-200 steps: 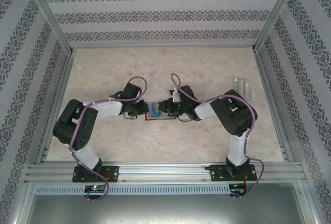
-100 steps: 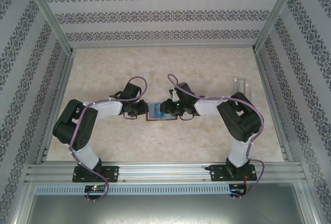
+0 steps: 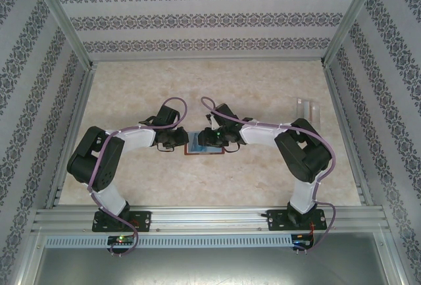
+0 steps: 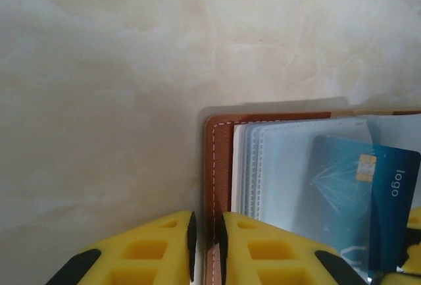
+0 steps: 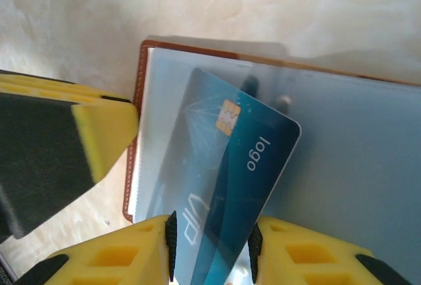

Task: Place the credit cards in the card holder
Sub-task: Insert the credit card into the card slot.

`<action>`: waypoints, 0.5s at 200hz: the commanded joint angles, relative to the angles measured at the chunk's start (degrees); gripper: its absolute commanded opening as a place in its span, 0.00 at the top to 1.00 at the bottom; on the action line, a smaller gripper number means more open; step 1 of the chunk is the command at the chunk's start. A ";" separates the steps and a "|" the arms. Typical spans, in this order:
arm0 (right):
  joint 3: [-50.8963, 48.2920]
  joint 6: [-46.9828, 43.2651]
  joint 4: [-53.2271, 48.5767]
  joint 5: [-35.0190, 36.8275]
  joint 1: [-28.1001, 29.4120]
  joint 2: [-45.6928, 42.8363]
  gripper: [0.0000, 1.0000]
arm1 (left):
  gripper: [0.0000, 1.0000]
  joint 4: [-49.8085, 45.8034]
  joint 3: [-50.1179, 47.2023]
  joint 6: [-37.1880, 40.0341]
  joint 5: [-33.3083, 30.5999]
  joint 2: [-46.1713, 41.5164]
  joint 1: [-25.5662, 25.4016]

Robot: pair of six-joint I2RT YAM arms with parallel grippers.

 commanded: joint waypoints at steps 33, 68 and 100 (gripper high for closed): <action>5.37 -2.70 -3.65 1.93 3.28 3.30 0.65 | 0.81 -0.10 -0.72 -0.69 2.85 1.67 -0.84; 5.17 -4.93 -7.45 5.30 2.49 1.66 0.63 | 0.81 0.18 -1.37 -0.91 3.09 1.35 -0.56; 3.30 -6.51 -8.71 5.64 0.50 -1.44 0.61 | 0.81 0.79 -1.86 -0.93 3.42 1.40 -0.52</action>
